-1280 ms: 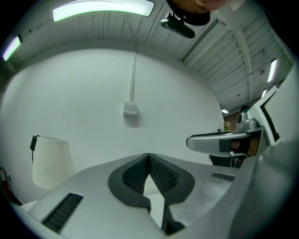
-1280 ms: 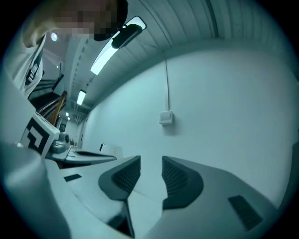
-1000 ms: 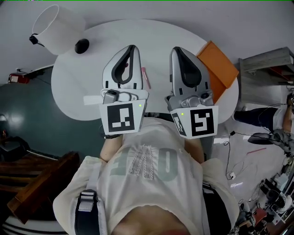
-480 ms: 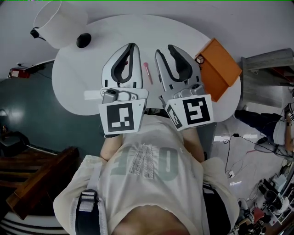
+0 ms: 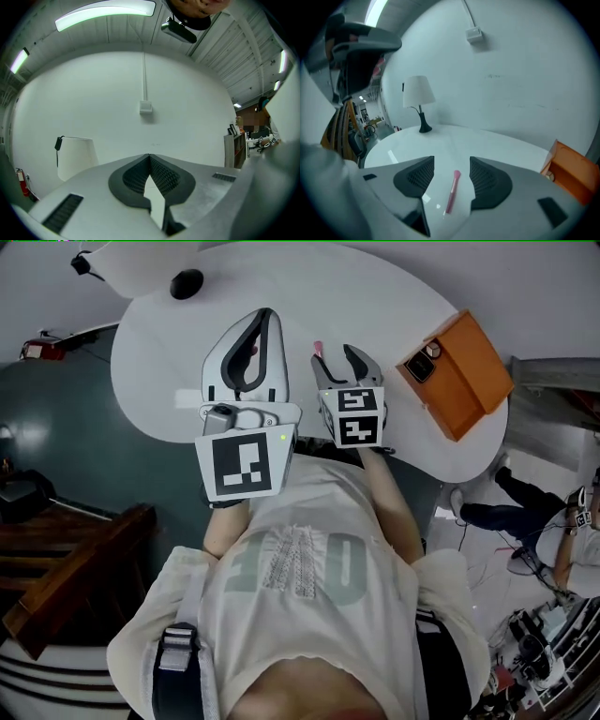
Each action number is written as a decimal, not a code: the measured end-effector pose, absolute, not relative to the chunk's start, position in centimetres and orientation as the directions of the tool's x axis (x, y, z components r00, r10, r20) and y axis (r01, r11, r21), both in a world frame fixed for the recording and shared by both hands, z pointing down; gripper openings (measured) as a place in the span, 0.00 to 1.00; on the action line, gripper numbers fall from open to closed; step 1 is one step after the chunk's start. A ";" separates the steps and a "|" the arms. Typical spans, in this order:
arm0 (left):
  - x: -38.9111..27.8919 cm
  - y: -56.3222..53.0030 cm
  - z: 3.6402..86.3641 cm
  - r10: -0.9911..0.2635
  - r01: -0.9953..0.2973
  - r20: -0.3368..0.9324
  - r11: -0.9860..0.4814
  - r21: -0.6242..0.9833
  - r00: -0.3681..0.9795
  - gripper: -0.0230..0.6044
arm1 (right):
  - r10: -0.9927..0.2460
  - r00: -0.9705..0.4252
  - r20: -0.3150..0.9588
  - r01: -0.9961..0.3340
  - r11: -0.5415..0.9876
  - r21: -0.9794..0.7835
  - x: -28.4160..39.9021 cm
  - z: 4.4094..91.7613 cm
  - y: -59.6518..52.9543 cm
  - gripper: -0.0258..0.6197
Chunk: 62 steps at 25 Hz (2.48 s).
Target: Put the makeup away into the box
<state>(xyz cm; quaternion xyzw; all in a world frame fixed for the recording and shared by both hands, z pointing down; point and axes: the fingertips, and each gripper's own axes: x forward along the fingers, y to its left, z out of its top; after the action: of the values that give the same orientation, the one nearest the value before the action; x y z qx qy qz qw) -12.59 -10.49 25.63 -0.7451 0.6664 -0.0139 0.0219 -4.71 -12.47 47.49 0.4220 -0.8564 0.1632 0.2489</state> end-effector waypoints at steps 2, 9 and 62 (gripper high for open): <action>-13.2 -10.2 26.0 -0.996 -0.994 0.002 -0.094 -0.055 0.094 0.05 | -0.589 -0.507 0.630 -0.797 0.599 -0.082 -5.2 51.1 -11.9 0.42; -15.2 -9.8 26.2 -0.999 -0.997 0.018 -0.051 -0.065 0.050 0.05 | -0.500 -0.398 0.769 -0.835 0.545 -0.078 -4.8 58.8 -11.5 0.33; -7.4 -11.9 25.8 -0.958 -0.957 -0.012 -0.286 -0.041 0.287 0.05 | -0.920 -0.289 0.264 -0.938 0.327 0.113 5.2 32.4 -14.9 0.11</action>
<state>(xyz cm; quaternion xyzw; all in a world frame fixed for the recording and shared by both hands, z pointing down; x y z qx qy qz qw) -7.41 -11.88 25.79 -0.8019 0.5971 -0.0077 0.0201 5.18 -14.87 32.39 0.5793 -0.8021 0.0319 0.1415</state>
